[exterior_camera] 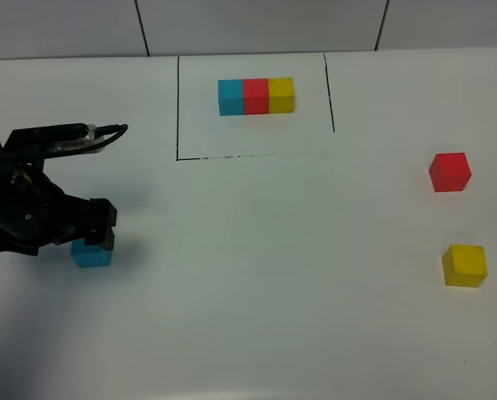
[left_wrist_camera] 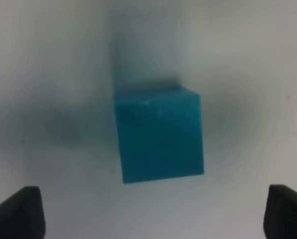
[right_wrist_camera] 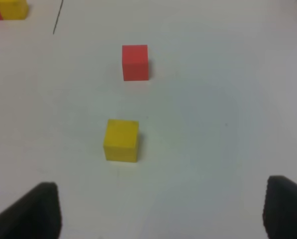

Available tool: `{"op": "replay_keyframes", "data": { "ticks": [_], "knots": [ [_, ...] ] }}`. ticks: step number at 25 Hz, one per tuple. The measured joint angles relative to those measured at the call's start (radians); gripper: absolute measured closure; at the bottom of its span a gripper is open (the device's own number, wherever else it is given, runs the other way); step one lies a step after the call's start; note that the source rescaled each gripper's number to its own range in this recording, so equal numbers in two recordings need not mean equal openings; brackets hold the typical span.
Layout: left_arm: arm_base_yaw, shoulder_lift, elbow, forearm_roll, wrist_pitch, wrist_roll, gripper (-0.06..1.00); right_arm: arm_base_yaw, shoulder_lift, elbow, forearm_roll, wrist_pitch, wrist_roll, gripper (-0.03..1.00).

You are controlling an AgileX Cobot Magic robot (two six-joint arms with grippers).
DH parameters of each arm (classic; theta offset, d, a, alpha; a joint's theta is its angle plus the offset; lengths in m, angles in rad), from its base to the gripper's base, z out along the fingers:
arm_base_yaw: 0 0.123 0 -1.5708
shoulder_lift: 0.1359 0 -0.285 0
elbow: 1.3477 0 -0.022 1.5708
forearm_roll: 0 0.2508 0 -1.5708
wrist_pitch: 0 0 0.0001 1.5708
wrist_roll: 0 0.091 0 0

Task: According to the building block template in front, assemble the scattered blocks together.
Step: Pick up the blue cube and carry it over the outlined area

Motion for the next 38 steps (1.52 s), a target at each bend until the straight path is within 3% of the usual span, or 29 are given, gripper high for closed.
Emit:
{"op": "replay_keyframes", "data": {
  "ticks": [10,15,19,22,25,26,38],
  "knots": [
    [0.0,0.167,-0.102,0.001,-0.007,-0.065,-0.05,0.0,0.0,0.0,0.001,0.0,0.0,0.3],
    [0.0,0.213,-0.116,0.0,0.0,-0.066,0.04,0.0,0.0,0.0,0.001,0.0,0.0,0.3],
    [0.0,0.224,-0.116,0.0,0.002,-0.066,0.23,0.0,0.0,0.0,0.001,0.0,0.0,0.3],
    [0.0,0.225,-0.116,0.0,0.002,-0.066,0.46,0.0,0.0,0.0,0.001,0.0,0.0,0.3],
    [0.0,0.225,-0.116,0.0,0.002,-0.066,0.86,0.0,0.0,0.0,0.001,0.0,0.0,0.3],
    [-0.001,0.225,-0.117,0.0,0.003,-0.065,0.94,0.0,0.0,0.0,0.001,0.0,0.0,0.3],
    [-0.001,0.225,-0.132,0.003,0.021,-0.023,0.94,0.0,0.0,0.0,0.001,0.0,0.0,0.3]
  ]
}}
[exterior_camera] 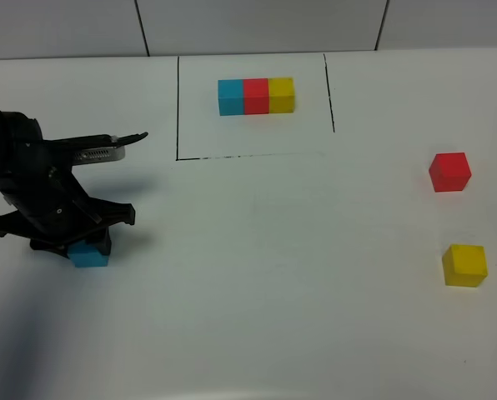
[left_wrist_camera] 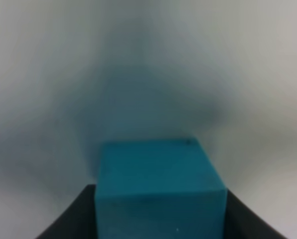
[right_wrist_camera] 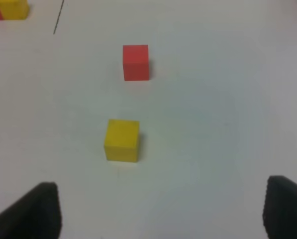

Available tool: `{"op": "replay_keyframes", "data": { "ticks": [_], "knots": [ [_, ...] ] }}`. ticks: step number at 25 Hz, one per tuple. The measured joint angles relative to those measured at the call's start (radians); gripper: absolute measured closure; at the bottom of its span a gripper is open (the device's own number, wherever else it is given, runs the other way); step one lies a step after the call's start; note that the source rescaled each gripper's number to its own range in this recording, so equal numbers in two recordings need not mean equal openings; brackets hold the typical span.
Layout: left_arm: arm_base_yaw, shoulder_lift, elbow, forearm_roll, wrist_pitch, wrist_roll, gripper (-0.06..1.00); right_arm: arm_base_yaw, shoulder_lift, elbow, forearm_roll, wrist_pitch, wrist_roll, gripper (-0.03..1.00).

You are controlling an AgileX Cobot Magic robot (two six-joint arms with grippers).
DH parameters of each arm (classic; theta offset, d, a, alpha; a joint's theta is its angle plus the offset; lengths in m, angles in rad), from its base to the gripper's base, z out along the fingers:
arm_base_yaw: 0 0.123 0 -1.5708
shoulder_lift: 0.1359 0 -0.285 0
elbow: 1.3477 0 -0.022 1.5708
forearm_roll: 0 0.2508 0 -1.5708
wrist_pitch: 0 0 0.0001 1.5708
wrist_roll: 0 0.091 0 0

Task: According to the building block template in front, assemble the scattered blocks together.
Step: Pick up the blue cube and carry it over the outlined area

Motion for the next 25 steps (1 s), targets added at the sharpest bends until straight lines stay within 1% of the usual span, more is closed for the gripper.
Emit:
{"op": "replay_keyframes", "data": {
  "ticks": [3,6,8,11,14,19,22,25],
  "knots": [
    [-0.003,0.0,-0.038,0.021,0.045,0.018,0.94,0.0,0.0,0.0,0.0,0.0,0.0,0.3],
    [-0.026,0.0,-0.101,0.027,0.135,0.072,0.94,0.0,0.0,0.0,0.001,0.0,0.0,0.3],
    [-0.061,0.0,-0.149,0.03,0.186,0.154,0.94,0.0,0.0,0.0,0.001,0.0,0.0,0.3],
    [-0.126,0.001,-0.232,0.053,0.221,0.26,0.94,0.0,0.0,0.0,0.004,0.0,0.0,0.3],
    [-0.189,0.029,-0.347,0.088,0.291,0.353,0.94,0.0,0.0,0.0,0.004,0.0,0.0,0.3],
    [-0.267,0.143,-0.54,0.126,0.427,0.562,0.94,0.0,0.0,0.0,0.004,0.0,0.0,0.3],
    [-0.31,0.218,-0.649,0.128,0.472,0.679,0.94,0.0,0.0,0.0,0.005,0.0,0.0,0.3],
    [-0.352,0.285,-0.752,0.128,0.495,0.812,0.94,0.0,0.0,0.0,0.005,0.0,0.0,0.3]
  ]
}}
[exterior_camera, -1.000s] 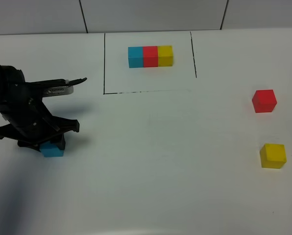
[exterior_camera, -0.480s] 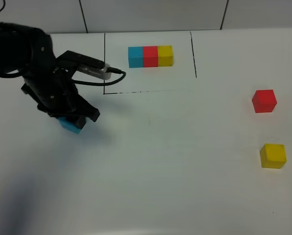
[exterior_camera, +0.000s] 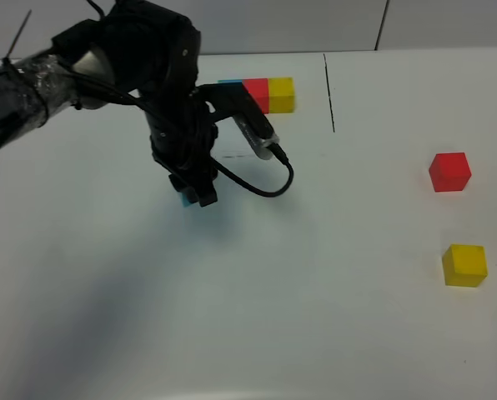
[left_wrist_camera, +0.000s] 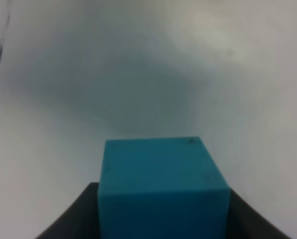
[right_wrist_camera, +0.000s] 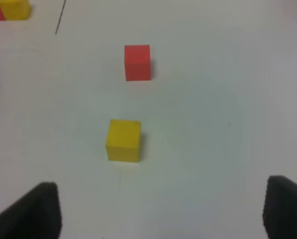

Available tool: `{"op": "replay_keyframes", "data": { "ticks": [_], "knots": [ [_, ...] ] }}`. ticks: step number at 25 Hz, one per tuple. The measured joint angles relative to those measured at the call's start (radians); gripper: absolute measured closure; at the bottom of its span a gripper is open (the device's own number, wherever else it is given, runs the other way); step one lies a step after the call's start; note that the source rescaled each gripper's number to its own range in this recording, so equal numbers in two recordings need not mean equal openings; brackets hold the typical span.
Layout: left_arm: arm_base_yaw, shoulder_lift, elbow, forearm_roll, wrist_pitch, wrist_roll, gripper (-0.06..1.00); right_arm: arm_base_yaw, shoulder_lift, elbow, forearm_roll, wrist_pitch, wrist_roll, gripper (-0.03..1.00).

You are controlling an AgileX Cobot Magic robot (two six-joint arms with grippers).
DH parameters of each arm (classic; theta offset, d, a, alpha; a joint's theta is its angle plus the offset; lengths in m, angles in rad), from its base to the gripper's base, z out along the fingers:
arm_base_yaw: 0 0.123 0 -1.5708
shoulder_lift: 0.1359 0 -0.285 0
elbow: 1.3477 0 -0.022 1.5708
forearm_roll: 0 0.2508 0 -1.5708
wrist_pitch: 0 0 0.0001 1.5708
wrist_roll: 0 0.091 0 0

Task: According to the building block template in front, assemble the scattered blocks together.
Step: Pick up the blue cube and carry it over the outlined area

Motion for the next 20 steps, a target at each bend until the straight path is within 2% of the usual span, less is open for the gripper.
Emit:
{"op": "replay_keyframes", "data": {
  "ticks": [4,8,16,20],
  "knots": [
    [-0.041,0.064,-0.105,0.0,0.024,0.127,0.94,0.0,0.0,0.0,0.001,0.0,0.0,0.3],
    [-0.068,0.136,-0.201,0.001,0.044,0.18,0.94,0.0,0.0,0.0,0.003,0.0,0.0,0.3],
    [-0.11,0.274,-0.378,0.007,0.084,0.209,0.94,0.0,0.0,0.0,0.003,0.0,0.0,0.3],
    [-0.117,0.315,-0.402,0.007,0.077,0.211,0.94,0.0,0.0,0.0,0.004,0.0,0.0,0.3]
  ]
}}
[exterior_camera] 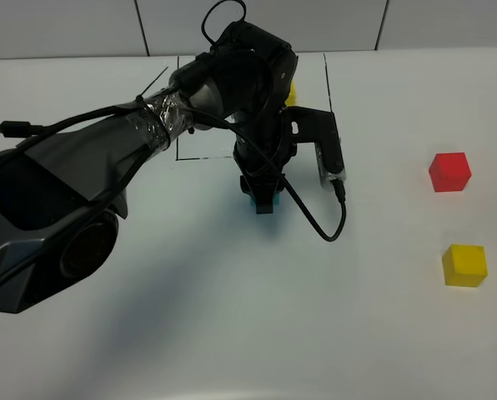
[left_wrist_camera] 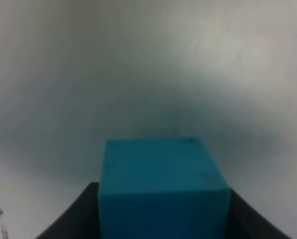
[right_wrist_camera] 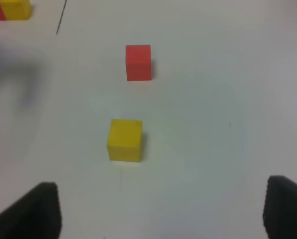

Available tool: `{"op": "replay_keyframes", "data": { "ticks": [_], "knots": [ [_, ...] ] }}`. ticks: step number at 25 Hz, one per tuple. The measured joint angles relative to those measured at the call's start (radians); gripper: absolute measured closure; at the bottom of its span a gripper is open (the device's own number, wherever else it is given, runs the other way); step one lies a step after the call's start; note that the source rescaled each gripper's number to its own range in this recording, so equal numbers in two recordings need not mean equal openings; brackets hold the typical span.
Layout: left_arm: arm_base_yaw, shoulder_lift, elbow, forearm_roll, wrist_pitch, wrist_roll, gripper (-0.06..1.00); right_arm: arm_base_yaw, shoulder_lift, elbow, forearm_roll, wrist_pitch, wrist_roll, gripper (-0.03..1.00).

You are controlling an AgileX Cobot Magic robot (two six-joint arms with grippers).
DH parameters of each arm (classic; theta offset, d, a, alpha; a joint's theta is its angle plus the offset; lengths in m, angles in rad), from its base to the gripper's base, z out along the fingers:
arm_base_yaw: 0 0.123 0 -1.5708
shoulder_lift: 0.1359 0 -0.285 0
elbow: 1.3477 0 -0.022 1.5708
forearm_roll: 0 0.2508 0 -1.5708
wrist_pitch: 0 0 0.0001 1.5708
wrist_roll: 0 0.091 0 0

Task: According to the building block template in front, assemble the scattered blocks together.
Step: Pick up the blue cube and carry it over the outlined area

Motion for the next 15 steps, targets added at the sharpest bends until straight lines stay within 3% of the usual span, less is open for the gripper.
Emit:
{"op": "replay_keyframes", "data": {
  "ticks": [15],
  "knots": [
    [-0.003,0.043,-0.009,0.0,-0.016,0.001,0.94,0.0,0.0,0.0,0.003,0.0,0.0,0.3]
  ]
}}
